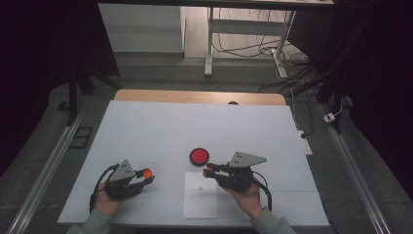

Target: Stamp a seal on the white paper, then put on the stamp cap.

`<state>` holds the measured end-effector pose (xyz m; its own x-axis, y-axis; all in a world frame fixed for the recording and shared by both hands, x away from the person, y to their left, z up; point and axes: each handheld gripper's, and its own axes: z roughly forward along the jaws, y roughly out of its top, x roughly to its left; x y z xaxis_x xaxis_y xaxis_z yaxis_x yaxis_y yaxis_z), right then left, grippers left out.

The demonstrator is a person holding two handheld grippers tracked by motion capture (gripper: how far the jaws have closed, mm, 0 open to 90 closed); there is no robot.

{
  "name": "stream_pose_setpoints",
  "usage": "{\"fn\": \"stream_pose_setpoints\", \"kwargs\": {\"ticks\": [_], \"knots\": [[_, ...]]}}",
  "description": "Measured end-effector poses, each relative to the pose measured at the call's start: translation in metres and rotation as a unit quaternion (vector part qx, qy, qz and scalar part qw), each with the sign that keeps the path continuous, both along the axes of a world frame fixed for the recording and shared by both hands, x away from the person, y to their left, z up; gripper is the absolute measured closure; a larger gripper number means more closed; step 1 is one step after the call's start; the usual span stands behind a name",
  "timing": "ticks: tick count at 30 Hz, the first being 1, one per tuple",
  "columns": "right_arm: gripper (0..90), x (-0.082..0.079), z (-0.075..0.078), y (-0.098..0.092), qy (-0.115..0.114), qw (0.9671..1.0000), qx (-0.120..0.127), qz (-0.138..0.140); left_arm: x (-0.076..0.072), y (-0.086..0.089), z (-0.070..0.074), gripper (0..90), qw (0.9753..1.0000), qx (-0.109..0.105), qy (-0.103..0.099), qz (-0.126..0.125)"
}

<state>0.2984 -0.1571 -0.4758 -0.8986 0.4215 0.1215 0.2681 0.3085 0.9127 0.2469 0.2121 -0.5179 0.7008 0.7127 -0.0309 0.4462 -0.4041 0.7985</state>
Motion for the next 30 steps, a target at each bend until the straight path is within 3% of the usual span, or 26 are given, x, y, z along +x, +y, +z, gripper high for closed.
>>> {"fn": "stream_pose_setpoints", "kwargs": {"ticks": [21,30], "knots": [[72.3,0.003,0.009,-0.005,-0.004,1.0000,0.007,-0.005,0.001,-0.004,0.002,65.1,1.0000,0.000,-0.004,-0.005],[72.3,0.003,0.008,-0.005,-0.001,1.0000,0.004,-0.004,0.000,-0.013,0.006,65.1,0.9997,0.004,-0.015,-0.017]]}}
